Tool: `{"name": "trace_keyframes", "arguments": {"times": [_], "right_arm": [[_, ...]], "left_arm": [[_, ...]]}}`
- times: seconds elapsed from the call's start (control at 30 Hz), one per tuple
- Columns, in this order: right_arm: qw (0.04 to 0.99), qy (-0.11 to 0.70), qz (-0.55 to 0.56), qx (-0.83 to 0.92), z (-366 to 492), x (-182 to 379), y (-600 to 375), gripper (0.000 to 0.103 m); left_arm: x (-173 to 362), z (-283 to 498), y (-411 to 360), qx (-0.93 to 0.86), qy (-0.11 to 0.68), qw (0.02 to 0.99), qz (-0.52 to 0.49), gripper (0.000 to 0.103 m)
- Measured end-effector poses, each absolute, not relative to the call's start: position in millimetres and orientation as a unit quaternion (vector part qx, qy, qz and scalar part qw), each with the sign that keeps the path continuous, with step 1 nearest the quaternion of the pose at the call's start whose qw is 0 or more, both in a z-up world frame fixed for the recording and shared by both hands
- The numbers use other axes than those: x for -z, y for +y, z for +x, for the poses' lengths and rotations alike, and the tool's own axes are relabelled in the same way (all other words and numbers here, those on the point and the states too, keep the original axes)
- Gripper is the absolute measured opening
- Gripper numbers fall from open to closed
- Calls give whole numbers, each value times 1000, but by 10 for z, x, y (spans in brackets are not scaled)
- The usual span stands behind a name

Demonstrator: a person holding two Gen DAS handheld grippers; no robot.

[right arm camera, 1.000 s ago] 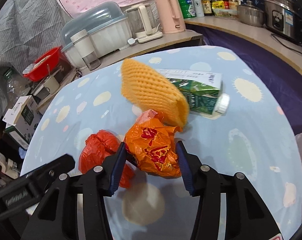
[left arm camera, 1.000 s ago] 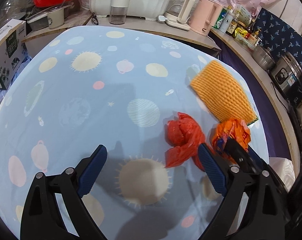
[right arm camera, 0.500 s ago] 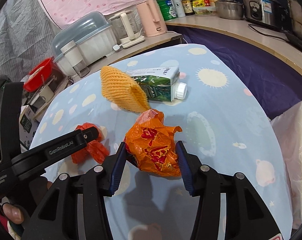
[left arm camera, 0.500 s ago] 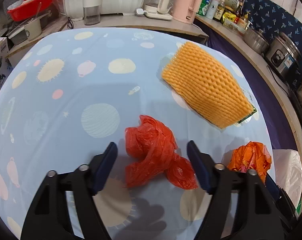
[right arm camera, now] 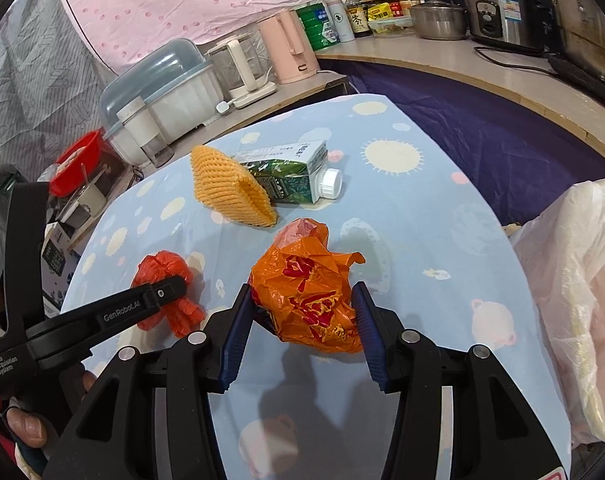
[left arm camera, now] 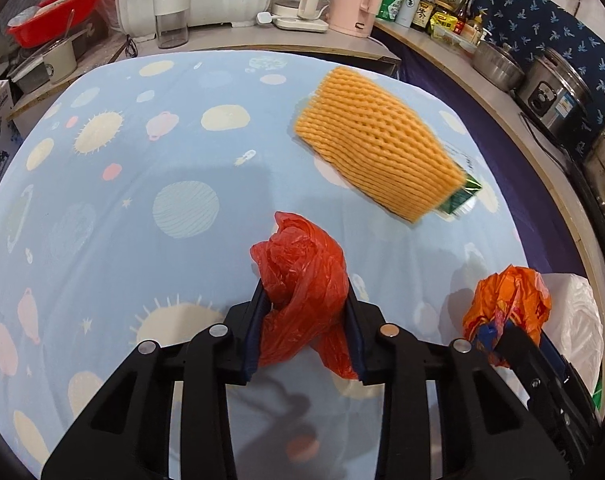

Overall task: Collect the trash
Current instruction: 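Grasp the red plastic bag with the left gripper while the right grasps another orange bag, then carry the red bag and orange bag over the bin with both grippers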

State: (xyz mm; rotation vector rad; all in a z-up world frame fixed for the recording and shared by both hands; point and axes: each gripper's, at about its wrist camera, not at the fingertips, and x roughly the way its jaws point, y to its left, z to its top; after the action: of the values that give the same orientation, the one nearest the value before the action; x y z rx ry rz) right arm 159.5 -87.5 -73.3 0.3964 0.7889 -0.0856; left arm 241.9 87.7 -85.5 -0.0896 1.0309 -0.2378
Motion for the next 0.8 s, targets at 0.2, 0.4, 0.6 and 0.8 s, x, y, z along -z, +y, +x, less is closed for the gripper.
{"name": "trace_keyframes", "arguments": {"times": [0.2,0.4,0.6,0.8], "right_arm": [[910,363,195,51,1313,572,-978,48],[915,345,201,64,1001,414,-1115,48],[917,329,210,76,691,310,-1256,48],[919,317,217,86,390,243,-1376,48]], "left_arm": [[653,2121,746,129,480,867,-38,33],[492,1832,598,148,471,869,-25,33],[354,1494,399,168,459,873,-5,33],[247,1219,219,185,455,871,4,33]]}}
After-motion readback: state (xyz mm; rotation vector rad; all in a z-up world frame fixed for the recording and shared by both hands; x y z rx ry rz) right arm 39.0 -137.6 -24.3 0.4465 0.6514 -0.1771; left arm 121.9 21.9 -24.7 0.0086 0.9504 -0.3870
